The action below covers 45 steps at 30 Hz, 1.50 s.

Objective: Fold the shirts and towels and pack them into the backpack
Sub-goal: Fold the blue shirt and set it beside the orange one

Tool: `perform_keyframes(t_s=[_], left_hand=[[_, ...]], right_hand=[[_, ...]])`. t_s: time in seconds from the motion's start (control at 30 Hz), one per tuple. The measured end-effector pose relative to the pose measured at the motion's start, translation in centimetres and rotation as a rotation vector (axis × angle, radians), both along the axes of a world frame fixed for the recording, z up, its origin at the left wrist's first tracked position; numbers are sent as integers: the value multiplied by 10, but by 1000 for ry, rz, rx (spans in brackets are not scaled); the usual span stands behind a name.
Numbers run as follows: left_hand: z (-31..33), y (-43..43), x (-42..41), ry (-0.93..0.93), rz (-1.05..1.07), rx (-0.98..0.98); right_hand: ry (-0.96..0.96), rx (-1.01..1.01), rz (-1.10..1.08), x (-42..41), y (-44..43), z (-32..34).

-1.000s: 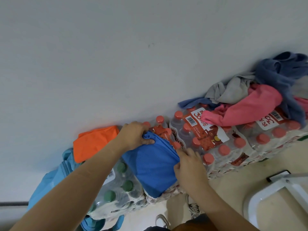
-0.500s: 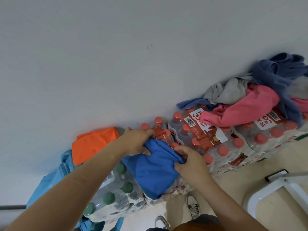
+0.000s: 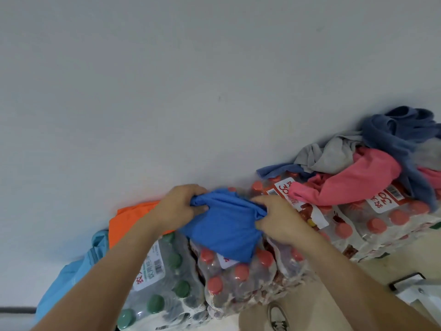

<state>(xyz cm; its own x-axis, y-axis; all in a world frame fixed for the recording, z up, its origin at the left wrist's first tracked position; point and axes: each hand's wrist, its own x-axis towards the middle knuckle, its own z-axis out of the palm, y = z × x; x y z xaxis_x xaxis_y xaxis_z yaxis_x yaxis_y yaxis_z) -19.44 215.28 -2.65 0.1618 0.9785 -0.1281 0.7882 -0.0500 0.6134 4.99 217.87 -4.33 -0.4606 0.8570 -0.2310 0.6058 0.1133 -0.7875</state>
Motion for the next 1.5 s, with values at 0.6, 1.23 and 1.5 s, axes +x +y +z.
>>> perform_keyframes(t_s=[0.6, 1.23, 1.5], left_hand=[[-60, -111, 77, 673, -40, 35], [-62, -93, 104, 246, 334, 26], [-72, -79, 114, 365, 372, 57]], right_hand=[[-303, 640, 585, 20, 38, -57], [-41, 587, 664, 19, 8, -66], [-6, 405, 649, 21, 16, -62]])
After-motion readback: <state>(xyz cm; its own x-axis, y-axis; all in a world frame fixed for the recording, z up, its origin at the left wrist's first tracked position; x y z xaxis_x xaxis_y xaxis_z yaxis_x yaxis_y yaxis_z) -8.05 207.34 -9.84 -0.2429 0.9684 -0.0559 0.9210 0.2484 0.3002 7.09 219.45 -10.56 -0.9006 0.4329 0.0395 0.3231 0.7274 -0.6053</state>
